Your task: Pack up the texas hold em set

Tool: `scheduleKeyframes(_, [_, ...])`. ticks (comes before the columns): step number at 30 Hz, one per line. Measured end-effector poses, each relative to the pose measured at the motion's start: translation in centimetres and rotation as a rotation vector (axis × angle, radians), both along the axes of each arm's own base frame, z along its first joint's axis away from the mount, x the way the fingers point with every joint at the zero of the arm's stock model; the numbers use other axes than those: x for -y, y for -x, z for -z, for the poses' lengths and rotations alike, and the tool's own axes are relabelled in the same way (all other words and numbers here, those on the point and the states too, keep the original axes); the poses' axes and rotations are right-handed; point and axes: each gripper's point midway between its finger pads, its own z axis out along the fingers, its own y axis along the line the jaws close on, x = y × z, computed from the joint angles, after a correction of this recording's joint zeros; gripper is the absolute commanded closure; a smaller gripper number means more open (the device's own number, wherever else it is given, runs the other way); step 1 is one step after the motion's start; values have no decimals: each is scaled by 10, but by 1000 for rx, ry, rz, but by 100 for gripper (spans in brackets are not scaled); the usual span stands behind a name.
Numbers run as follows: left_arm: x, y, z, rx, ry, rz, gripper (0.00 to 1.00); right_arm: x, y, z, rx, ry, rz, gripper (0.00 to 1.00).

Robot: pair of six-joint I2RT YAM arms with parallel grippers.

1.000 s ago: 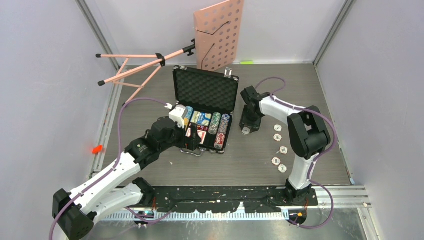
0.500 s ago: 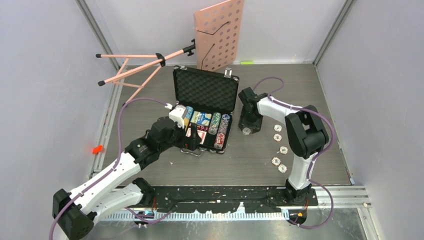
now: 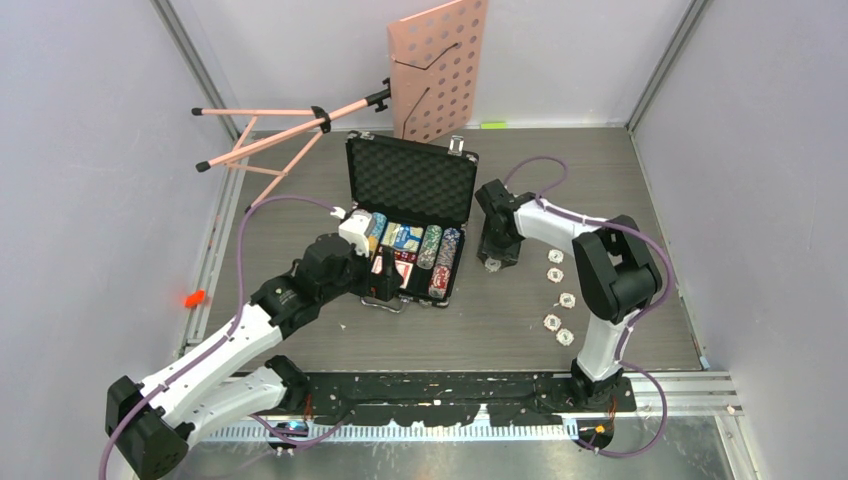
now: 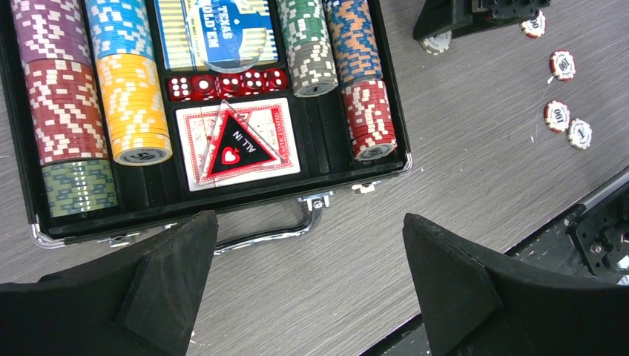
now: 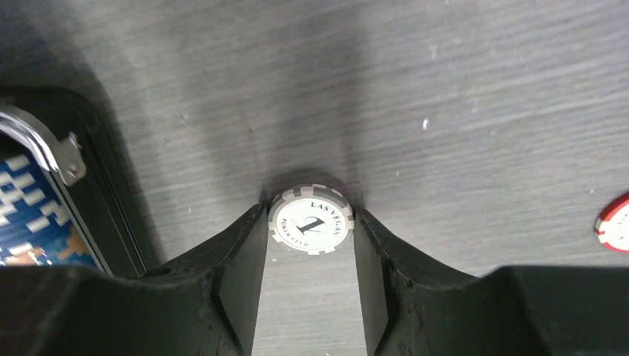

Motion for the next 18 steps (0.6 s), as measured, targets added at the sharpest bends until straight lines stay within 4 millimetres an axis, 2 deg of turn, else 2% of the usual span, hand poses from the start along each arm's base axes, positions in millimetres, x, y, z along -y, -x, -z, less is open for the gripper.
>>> scheduleKeyframes(3, [3, 1, 2, -18, 10, 4, 2, 2, 11, -1, -12, -5, -3, 57])
scheduleKeyframes(9, [24, 4, 12, -95, 93, 31, 8, 5, 36, -10, -73, -18, 1, 60])
scheduleKeyframes(12, [35, 7, 18, -131, 122, 35, 9, 2, 37, -26, -48, -49, 15, 61])
scheduleKeyframes(14, [50, 13, 19, -139, 140, 59, 12, -1, 37, -38, -22, -82, 26, 63])
scheduleKeyframes(18, [84, 26, 14, -126, 200, 111, 26, -12, 38, -70, 42, -188, 60, 65])
